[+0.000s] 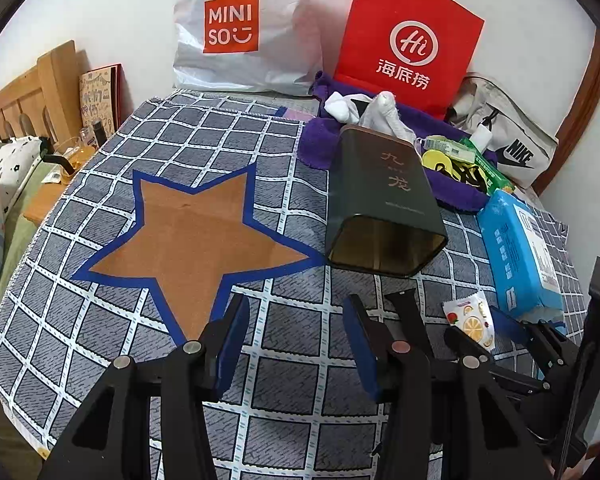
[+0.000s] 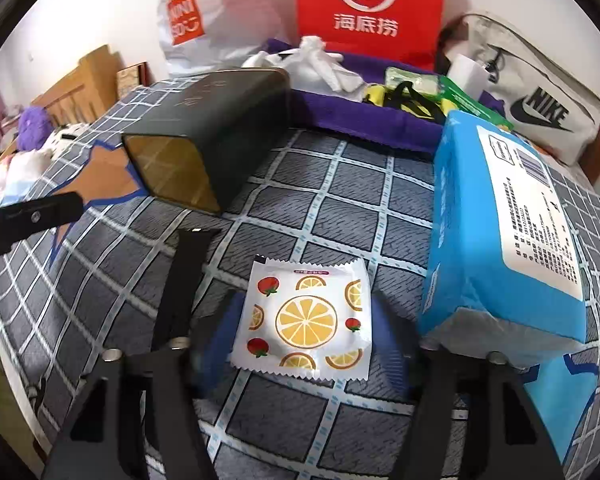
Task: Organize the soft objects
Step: 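Move both open tools back toward the orange-print sachet on the bed, then grasp the orange-print sachet with the right tool while the left tool grasps the black strap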
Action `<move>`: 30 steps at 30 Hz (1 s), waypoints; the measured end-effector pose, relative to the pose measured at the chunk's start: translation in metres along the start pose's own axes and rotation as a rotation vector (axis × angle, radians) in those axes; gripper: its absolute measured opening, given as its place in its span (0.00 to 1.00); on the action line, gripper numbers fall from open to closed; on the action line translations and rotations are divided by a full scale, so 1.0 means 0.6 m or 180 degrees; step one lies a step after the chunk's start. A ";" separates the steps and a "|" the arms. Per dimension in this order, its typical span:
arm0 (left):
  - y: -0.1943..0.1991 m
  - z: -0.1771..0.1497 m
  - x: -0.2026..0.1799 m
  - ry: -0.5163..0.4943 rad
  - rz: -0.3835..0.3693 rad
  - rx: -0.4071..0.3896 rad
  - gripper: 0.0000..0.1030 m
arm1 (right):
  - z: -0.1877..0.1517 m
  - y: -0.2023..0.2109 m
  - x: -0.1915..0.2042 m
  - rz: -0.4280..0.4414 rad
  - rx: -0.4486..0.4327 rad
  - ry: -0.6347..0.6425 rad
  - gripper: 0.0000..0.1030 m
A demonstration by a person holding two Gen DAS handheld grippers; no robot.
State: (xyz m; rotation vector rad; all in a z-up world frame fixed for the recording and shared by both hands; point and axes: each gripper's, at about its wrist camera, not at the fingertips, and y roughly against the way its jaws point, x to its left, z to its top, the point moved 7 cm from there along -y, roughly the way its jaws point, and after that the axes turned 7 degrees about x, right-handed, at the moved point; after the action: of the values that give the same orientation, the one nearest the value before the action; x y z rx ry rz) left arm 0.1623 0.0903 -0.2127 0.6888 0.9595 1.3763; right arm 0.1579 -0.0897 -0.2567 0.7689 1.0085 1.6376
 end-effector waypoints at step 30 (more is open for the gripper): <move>-0.057 -0.084 -0.170 -0.0815 0.0232 0.0352 0.48 | -0.112 0.104 -0.120 0.0350 -0.0201 -0.0277 0.20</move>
State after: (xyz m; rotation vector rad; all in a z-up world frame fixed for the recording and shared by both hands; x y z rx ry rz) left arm 0.1412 -0.0204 -0.2502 0.9669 0.8163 1.2685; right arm 0.0932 -0.1835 -0.2312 0.8584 0.8621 1.7064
